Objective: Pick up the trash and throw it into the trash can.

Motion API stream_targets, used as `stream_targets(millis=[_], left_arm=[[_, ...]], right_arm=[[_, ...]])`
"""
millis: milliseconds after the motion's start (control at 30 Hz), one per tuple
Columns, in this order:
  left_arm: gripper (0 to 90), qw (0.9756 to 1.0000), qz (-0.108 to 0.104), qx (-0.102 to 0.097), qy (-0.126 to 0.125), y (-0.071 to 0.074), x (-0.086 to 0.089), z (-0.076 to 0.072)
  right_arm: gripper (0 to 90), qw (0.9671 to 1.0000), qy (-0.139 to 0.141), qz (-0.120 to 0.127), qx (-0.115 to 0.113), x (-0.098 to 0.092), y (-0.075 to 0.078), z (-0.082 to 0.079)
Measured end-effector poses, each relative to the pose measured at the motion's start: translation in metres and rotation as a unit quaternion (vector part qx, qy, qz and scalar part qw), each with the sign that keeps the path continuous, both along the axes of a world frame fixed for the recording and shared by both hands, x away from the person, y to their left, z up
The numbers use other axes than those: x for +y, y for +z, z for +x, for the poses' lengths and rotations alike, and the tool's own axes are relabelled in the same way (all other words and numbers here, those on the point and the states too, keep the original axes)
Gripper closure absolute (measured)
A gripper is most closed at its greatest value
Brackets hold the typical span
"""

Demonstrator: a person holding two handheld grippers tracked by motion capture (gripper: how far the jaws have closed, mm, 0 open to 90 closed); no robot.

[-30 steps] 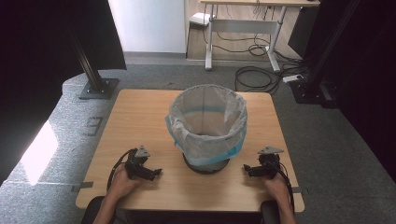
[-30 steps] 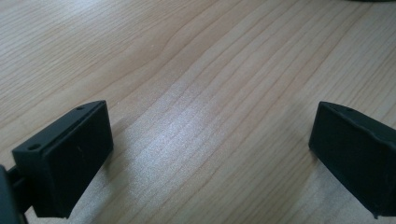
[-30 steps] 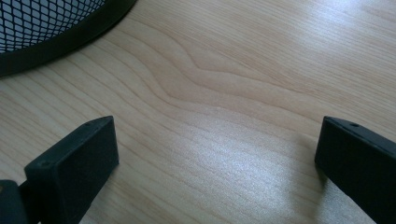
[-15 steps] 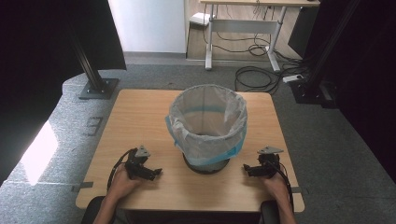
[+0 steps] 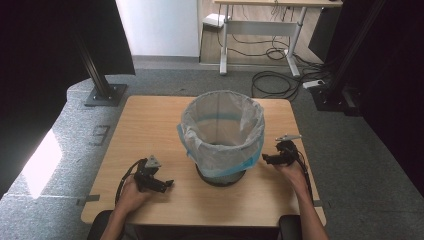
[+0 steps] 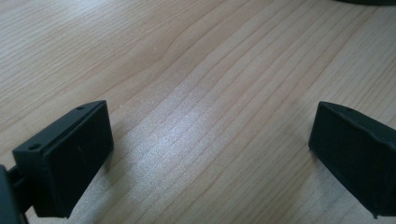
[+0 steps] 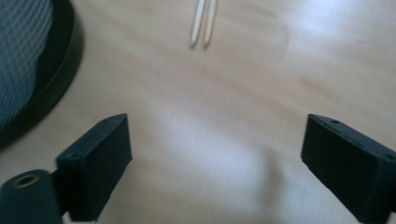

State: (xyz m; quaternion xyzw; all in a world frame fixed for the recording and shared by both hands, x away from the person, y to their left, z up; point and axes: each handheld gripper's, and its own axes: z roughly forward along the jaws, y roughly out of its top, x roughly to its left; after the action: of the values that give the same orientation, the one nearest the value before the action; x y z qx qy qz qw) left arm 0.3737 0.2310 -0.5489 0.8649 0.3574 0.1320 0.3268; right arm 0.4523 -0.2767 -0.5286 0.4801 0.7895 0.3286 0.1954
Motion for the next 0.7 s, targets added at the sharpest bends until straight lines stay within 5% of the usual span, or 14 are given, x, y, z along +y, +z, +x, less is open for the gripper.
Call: stream_targets(millis=[267,433,700], left_arm=[[0.0,1.0,-0.001,0.0,0.001,0.0,0.0,0.0],[0.0,1.0,-0.001,0.0,0.002,0.0,0.0,0.0],[0.0,1.0,-0.001,0.0,0.004,0.0,-0.001,0.0]], right_arm=[[43.3,0.9998,-0.004,-0.015,-0.009,0.016,0.005,0.048],[49.8,0.9998,-0.003,-0.018,0.004,0.027,-0.003,0.07],[56.0,0.9998,0.003,-0.018,0.01,0.036,-0.012,0.083]])
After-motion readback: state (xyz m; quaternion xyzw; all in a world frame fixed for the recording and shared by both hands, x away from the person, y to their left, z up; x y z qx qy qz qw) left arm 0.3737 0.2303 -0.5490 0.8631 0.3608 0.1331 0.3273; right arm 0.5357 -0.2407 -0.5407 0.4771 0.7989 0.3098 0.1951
